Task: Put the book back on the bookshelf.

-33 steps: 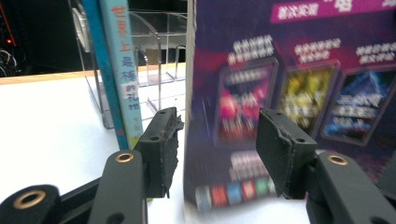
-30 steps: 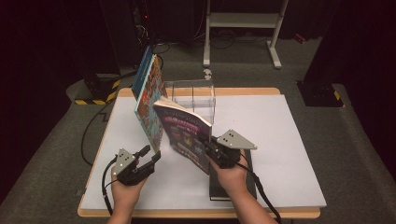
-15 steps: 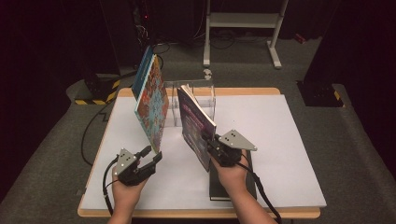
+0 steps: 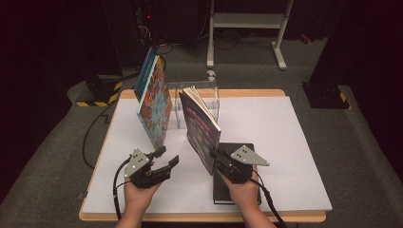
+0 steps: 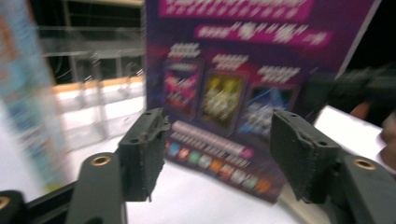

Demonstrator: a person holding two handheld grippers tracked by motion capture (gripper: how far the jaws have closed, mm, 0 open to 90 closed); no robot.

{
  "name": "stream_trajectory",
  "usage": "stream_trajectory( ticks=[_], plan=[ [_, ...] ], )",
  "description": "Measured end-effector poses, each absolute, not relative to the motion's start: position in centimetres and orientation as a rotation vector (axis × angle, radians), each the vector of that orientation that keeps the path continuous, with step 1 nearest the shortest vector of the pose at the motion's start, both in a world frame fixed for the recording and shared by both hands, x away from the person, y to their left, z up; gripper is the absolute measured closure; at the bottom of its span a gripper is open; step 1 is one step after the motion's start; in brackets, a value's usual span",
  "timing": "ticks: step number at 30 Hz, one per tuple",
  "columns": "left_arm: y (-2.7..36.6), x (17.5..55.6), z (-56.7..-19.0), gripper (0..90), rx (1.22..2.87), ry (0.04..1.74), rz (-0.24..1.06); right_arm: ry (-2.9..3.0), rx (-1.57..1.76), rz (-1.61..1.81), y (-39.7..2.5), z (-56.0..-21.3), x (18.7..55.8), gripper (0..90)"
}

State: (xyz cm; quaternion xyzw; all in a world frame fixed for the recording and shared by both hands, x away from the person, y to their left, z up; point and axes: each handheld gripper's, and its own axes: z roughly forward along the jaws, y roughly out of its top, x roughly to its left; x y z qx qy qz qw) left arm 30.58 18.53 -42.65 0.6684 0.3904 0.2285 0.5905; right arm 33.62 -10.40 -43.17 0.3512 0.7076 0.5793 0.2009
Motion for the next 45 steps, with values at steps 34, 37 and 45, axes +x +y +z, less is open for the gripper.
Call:
stream_trajectory(
  ticks=[34,37,45],
  plan=[
    [10.4,33.3,-39.7,32.3,1.573,0.935,0.556,2.148,0.806,1.643,-8.4,-44.4,31.5,63.0],
    [10.5,33.3,-39.8,37.2,1.584,0.942,0.570,2.156,0.798,1.638,-8.9,-44.3,31.1,60.7],
    [10.8,33.0,-39.5,46.1,1.592,0.956,0.616,2.014,0.903,1.528,-16.9,-44.4,30.0,58.3]
  ],
)
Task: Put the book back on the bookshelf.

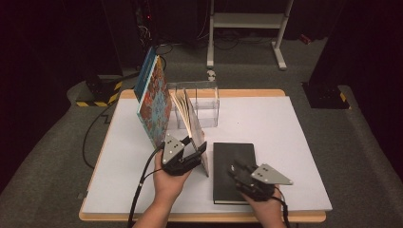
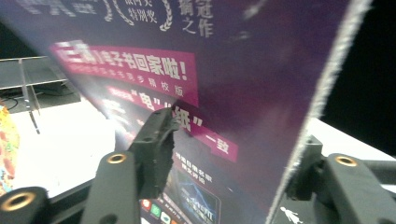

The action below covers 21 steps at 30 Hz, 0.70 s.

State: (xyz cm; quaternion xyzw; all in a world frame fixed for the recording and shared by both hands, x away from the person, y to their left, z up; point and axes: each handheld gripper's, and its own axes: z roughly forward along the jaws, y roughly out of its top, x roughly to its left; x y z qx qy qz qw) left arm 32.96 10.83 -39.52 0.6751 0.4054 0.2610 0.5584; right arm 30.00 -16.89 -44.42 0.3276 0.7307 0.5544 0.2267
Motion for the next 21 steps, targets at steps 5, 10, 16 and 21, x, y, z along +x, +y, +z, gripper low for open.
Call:
stream_trajectory(
  ticks=[5,10,16,21],
  plan=[
    [11.2,32.6,-39.1,58.7,1.607,0.980,0.658,1.928,1.073,1.527,-20.9,-45.6,30.9,58.5],
    [11.9,32.3,-38.8,80.4,1.601,0.979,0.697,1.904,1.131,1.551,-21.6,-46.0,31.3,58.5],
    [12.4,32.1,-38.8,83.4,1.614,0.943,0.751,1.934,1.106,1.530,-20.8,-46.3,31.2,58.8],
    [13.6,31.5,-39.0,83.4,1.615,0.934,0.777,1.928,1.114,1.533,-21.1,-46.4,31.2,58.9]
  ],
)
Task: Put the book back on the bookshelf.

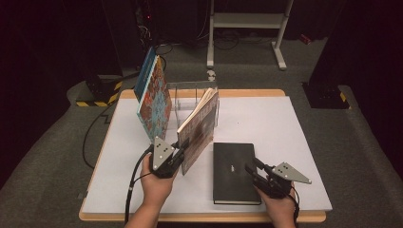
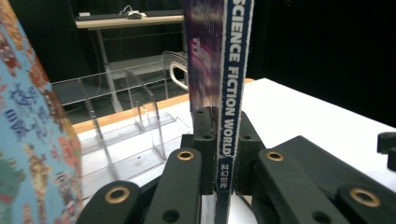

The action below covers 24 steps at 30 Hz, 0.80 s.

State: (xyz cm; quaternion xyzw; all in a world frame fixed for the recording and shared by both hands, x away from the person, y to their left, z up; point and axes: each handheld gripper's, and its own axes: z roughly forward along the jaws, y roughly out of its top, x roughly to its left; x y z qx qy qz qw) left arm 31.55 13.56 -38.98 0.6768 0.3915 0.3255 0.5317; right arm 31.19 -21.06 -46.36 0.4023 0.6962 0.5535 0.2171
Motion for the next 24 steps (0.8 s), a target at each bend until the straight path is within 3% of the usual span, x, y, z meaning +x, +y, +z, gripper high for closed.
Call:
stream_trajectory(
  ticks=[24],
  plan=[
    [13.9,33.2,-37.7,73.6,1.604,0.962,0.751,1.934,1.126,1.527,-21.3,-46.5,31.4,58.4]
  ],
)
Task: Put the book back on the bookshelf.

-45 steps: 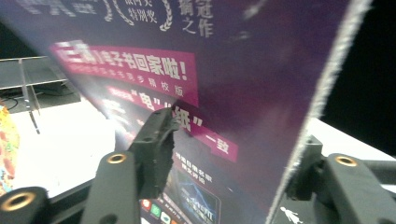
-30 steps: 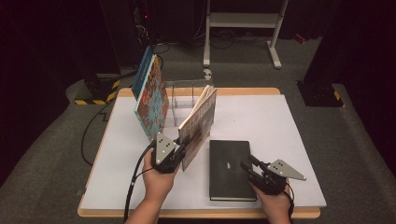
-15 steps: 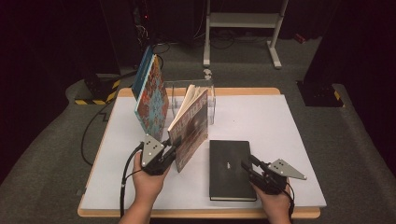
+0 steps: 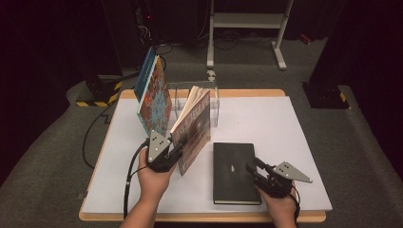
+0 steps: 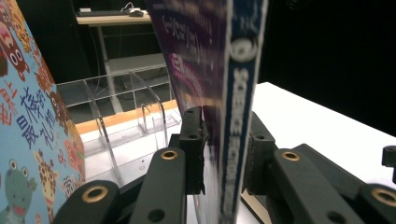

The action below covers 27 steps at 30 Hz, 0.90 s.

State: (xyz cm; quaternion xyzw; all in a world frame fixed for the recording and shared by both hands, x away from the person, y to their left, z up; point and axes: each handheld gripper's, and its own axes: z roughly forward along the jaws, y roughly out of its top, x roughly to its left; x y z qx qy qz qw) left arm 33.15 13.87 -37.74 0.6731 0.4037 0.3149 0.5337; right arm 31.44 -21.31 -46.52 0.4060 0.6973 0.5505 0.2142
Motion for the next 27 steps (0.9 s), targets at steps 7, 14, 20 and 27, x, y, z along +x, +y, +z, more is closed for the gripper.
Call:
stream_trajectory(
  ticks=[7,14,20,27],
  plan=[
    [13.3,34.4,-36.9,83.1,1.640,0.975,0.732,1.954,1.106,1.474,-21.5,-46.1,31.9,57.5],
    [13.9,35.8,-35.5,83.7,1.612,1.035,0.741,1.934,1.146,1.487,-23.6,-46.7,31.1,57.7],
    [15.3,36.6,-34.7,83.7,1.562,1.111,0.842,1.935,1.130,1.505,-23.8,-46.5,31.0,57.7],
    [15.0,38.2,-34.4,83.7,1.566,1.155,0.930,1.928,1.124,1.525,-23.8,-46.4,31.0,57.8]
  ],
)
